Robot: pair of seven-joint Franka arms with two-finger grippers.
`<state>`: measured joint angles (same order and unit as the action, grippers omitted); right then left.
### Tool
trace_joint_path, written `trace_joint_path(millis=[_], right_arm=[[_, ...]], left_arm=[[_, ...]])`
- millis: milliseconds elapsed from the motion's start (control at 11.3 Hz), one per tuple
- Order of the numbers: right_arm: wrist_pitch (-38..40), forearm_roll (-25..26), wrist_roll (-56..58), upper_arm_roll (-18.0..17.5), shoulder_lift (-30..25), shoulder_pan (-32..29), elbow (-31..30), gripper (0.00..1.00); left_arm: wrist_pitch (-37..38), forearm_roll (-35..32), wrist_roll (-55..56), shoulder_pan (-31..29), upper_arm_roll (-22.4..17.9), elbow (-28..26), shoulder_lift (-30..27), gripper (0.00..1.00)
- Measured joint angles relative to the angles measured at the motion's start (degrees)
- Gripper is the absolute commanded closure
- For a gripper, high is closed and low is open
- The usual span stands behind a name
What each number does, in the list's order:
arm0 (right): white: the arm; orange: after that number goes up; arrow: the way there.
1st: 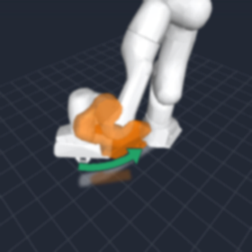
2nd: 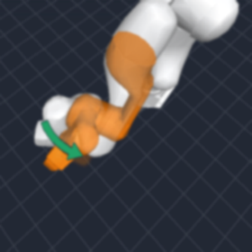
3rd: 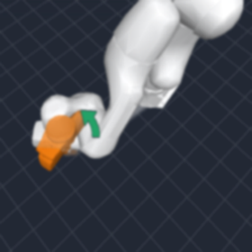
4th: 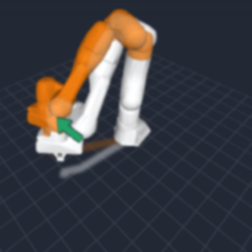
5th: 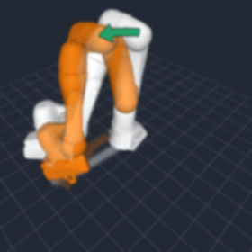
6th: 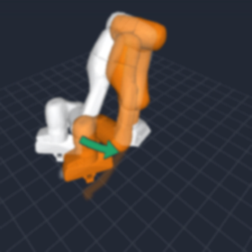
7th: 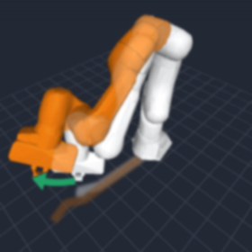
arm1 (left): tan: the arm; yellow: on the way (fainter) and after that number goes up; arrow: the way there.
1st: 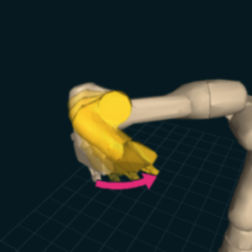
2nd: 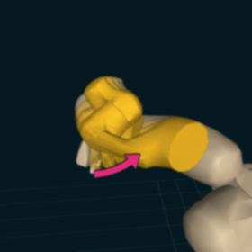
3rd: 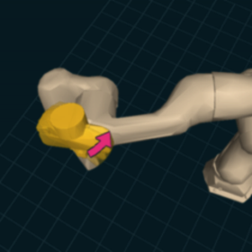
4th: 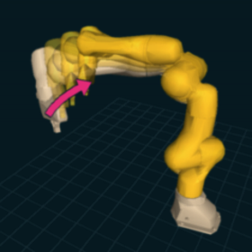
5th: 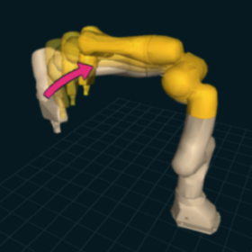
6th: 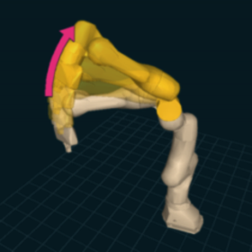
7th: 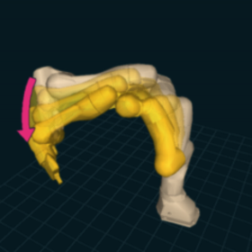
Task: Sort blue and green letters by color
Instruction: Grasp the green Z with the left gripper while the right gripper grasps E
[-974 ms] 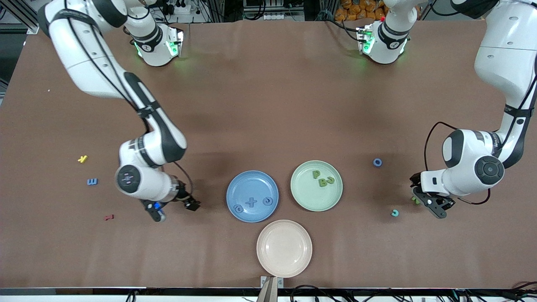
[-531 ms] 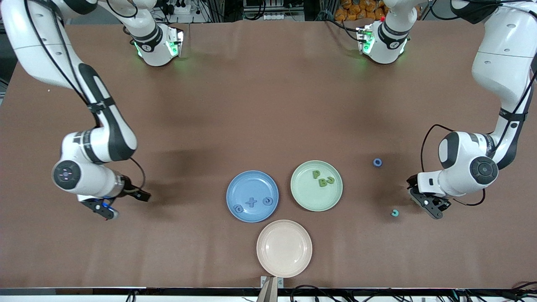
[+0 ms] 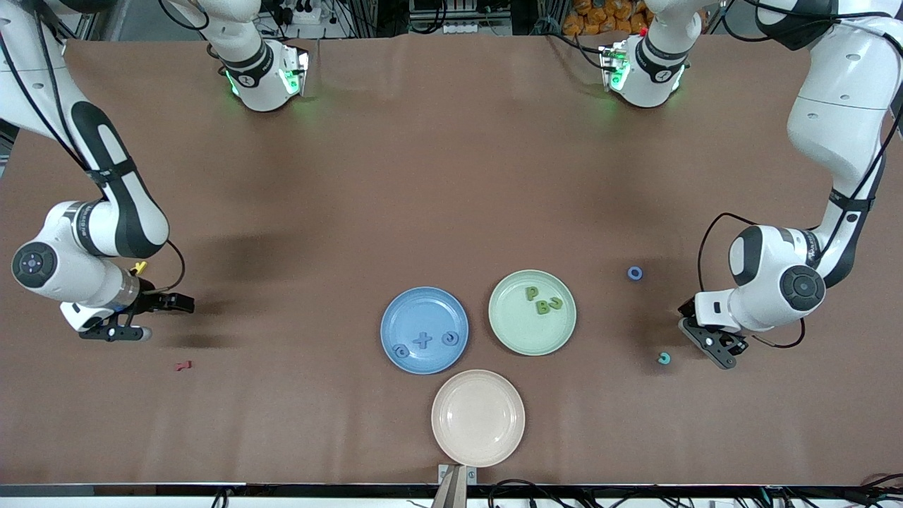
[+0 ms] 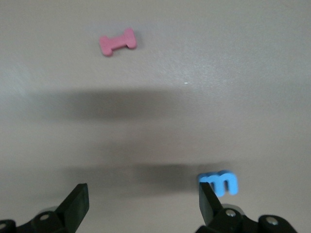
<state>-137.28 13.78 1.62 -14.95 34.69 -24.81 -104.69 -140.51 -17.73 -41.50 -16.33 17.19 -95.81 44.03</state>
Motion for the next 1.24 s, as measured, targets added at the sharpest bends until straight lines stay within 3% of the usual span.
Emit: trace_joint_path(millis=[443, 974, 1240], right_arm=[[-7.3, 4.7, 11.7, 0.0, 0.1, -4.6, -3.8, 0.0], [-11.4, 5.9, 14.7, 0.0, 2.4, -7.6, -4.2, 0.0], [-11.4, 5.9, 14.7, -0.3, 2.7, -7.5, -4.2, 0.0]], left_arm=[[0.1, -1.7, 0.0, -0.2, 0.1, 0.1, -0.5, 1.0], [0.6, -1.9, 0.0, 0.1, 0.2, 0.4, -0.6, 1.0], [5.6, -1.9, 6.6, 3.1, 0.7, 1.3, -2.9, 1.0]])
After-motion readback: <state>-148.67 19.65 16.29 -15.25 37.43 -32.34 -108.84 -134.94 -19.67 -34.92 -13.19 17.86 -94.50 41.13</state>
